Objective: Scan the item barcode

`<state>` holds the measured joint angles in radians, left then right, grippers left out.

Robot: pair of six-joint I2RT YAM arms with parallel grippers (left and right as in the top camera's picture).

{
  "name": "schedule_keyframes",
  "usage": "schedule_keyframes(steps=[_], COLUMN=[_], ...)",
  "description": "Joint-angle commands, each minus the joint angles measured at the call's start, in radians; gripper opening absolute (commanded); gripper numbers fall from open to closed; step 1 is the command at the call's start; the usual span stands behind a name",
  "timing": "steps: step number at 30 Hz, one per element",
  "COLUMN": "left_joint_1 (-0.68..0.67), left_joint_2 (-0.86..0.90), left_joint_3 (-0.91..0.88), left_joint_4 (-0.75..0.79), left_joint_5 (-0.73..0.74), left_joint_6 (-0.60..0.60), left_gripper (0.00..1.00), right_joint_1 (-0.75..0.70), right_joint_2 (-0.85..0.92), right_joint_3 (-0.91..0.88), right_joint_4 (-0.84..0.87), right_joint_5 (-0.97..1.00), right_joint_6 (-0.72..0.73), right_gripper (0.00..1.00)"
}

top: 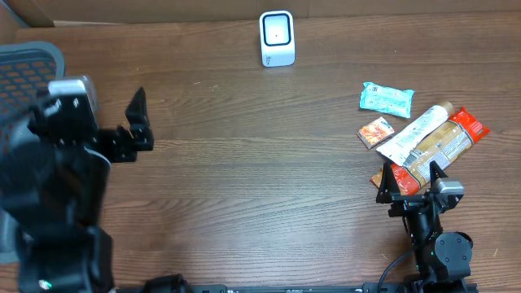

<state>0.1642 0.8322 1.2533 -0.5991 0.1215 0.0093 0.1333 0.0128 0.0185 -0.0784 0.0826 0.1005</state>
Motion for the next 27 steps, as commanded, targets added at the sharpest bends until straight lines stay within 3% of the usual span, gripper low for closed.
schedule_keyframes(steps=[1,9,15,27], left_joint_1=[-0.025,-0.082,-0.082,-0.083], left_joint_2=[-0.103,-0.38,-0.553,-0.772], left_joint_3=[-0.191,-0.686,-0.961,-1.219], left_joint_4=[0.13,0.516,0.748,0.896], left_joint_5=[0.009,0.01,0.01,0.006], left_joint_6=[-0.04,-0.044,-0.063,-0.061], left_gripper=[1.0,1.0,1.0,1.0], right_joint_1=[0.001,0.001,0.001,0.001], right_joint_2=[-0.01,-0.01,-0.01,-0.01], right_joint_3=[-0.011,-0.011,-0.011,-0.011], right_joint_4=[0.005,0.005,0.005,0.005], right_joint_5=[0.003,0.003,0.003,0.003], right_joint_6=[-0.004,-0.004,-0.004,-0.004], right_gripper=[1.0,1.0,1.0,1.0])
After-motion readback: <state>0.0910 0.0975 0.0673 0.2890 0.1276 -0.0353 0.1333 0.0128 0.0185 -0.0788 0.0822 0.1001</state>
